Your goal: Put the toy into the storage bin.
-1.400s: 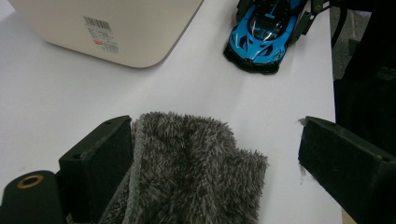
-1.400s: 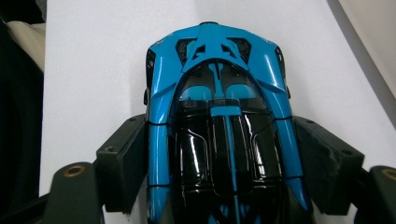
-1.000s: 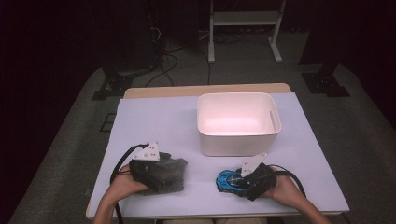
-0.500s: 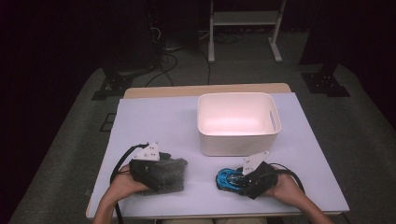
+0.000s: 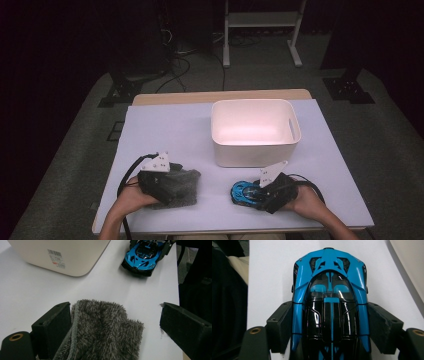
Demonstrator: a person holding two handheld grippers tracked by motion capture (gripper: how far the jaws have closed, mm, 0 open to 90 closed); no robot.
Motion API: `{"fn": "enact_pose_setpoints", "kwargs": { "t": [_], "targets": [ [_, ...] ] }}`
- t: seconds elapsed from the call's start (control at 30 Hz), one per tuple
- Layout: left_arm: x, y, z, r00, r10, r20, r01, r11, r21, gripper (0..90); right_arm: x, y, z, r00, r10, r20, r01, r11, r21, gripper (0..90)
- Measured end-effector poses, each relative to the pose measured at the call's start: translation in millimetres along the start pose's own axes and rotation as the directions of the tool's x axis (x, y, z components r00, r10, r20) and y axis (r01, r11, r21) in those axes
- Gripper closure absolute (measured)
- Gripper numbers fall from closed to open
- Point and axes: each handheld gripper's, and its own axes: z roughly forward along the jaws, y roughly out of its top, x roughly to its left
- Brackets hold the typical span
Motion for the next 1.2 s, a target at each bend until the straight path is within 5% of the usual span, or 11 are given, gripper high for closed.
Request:
{"fn": "enact_pose_setpoints", "kwargs": {
  "t": [0.43,1.2],
  "targets": [
    [-0.2,0.6,0.5,1.0000,0.000,-0.001,0.000,1.0000,-0.002,9.3,0.1,12.4,-20.6,0.9996,-0.014,-0.025,0.013,0.999,-0.044,27.0],
    [0.5,-1.9,-2.8,0.9999,-0.010,-0.012,0.010,0.9999,-0.012,9.3,2.5,66.3,-96.9,0.9937,-0.111,0.014,0.112,0.988,-0.106,27.0]
  ]
}}
